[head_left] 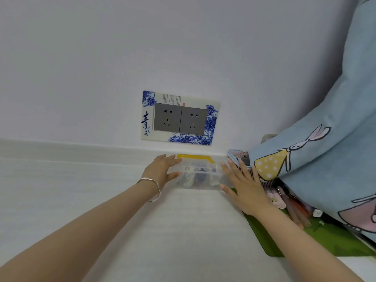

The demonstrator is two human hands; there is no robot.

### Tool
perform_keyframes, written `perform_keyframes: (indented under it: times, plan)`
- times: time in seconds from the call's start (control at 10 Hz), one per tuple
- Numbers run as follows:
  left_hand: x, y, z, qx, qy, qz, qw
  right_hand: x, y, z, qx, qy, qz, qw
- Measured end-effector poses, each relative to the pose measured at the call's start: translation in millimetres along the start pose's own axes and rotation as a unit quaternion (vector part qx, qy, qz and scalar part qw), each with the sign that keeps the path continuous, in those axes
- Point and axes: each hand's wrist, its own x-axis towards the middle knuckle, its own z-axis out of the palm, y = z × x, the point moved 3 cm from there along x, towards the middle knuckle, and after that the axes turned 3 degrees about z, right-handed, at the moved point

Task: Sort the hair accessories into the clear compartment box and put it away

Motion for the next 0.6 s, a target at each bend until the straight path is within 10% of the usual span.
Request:
perform_keyframes:
  times: [0.6]
  plan:
    - [30.4,-1.0,18.9,0.097,-0.018,0.012,0.995,32.6,17.0,23.9,-0.034,0.005,0.005,0.999]
